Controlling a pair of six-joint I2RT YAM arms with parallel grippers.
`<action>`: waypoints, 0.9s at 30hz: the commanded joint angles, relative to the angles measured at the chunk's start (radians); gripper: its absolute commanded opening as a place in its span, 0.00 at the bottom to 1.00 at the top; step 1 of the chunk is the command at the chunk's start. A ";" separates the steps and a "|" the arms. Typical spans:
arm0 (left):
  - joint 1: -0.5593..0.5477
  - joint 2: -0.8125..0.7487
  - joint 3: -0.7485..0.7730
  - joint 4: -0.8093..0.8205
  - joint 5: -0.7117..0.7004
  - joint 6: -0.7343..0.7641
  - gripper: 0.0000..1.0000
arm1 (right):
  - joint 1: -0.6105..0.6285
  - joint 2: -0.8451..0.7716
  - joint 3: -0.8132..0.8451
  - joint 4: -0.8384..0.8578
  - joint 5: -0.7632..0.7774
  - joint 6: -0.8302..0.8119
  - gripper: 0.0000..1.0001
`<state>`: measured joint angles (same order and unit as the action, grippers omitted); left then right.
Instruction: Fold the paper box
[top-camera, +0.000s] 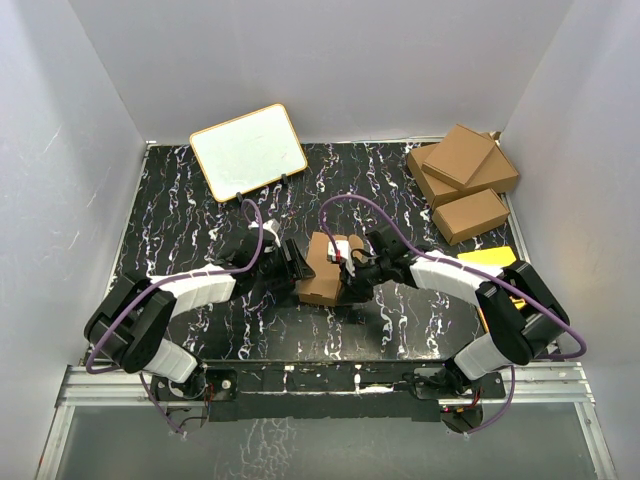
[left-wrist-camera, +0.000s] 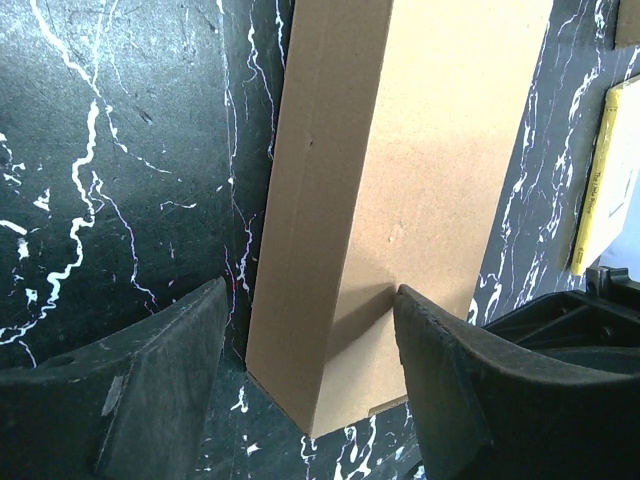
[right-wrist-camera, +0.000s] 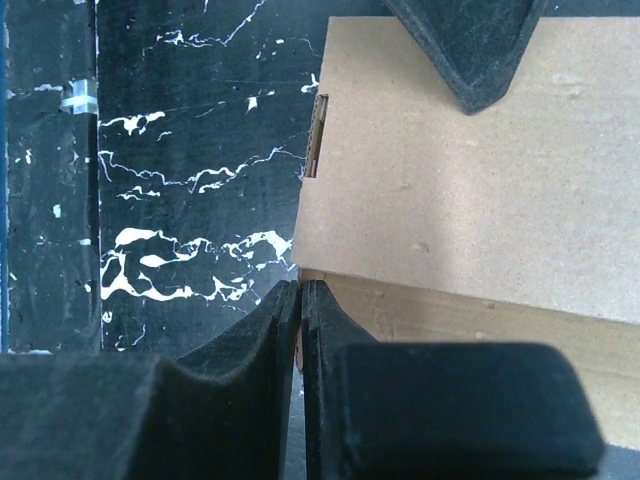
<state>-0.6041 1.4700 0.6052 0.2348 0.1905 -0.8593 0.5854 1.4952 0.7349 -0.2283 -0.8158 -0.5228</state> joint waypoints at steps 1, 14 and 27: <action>0.004 0.004 0.032 -0.050 -0.009 0.035 0.65 | 0.006 -0.003 0.054 0.055 -0.084 0.012 0.13; 0.005 -0.048 0.083 -0.131 -0.040 0.078 0.71 | -0.043 -0.056 0.076 -0.109 -0.113 -0.176 0.30; 0.006 -0.252 0.033 -0.077 -0.057 0.150 0.73 | -0.329 -0.128 0.144 -0.139 -0.268 -0.087 0.40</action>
<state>-0.6037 1.3144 0.6739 0.0795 0.1341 -0.7448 0.3309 1.3998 0.8253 -0.4271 -1.0115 -0.6827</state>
